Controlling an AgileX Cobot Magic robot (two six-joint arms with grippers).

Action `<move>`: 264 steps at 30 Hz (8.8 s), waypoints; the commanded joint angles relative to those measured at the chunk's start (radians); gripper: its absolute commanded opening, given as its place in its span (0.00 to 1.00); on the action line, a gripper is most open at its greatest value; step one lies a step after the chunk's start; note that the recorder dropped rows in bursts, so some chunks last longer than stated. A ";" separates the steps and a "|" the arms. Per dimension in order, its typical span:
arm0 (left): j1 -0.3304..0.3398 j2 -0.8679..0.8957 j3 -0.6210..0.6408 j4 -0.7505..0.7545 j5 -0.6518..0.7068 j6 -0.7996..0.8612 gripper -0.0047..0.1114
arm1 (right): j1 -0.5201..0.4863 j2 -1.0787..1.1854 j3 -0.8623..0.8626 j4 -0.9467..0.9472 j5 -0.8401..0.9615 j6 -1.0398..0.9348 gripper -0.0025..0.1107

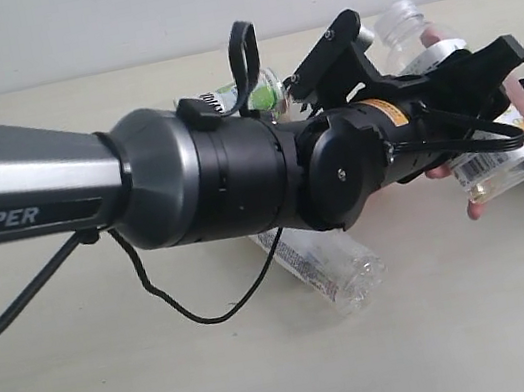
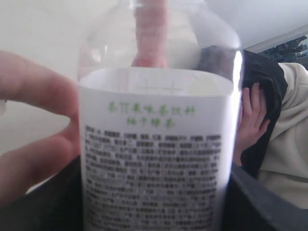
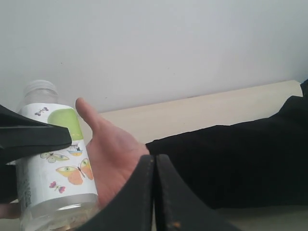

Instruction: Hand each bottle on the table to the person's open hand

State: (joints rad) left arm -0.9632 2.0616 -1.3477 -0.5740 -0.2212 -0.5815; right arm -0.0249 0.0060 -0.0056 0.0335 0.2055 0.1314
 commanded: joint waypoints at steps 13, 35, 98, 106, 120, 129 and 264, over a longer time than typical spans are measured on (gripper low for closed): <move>-0.003 0.007 -0.013 0.036 -0.034 0.013 0.54 | 0.001 -0.006 0.006 0.001 0.000 0.001 0.03; 0.008 -0.055 -0.013 0.104 -0.024 0.028 0.80 | 0.001 -0.006 0.006 0.001 0.000 0.001 0.03; 0.207 -1.903 1.348 0.676 0.210 0.269 0.06 | 0.001 -0.006 0.006 0.012 -0.004 0.001 0.03; 0.207 -1.926 1.348 0.672 0.279 0.241 0.06 | 0.001 -0.006 0.006 0.012 -0.004 0.001 0.03; 0.209 -1.926 1.348 0.690 0.215 0.292 0.06 | 0.001 -0.006 0.006 0.012 -0.004 0.001 0.03; 0.372 -1.799 1.311 0.387 -0.152 0.493 0.06 | 0.001 -0.006 0.006 0.012 -0.004 0.001 0.03; 0.285 0.046 -0.729 0.779 1.442 1.605 0.04 | 0.001 -0.006 0.006 0.014 0.031 0.001 0.03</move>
State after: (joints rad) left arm -0.6257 2.1194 -2.0775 0.1293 1.2179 1.0387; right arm -0.0249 0.0060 -0.0056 0.0467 0.2380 0.1314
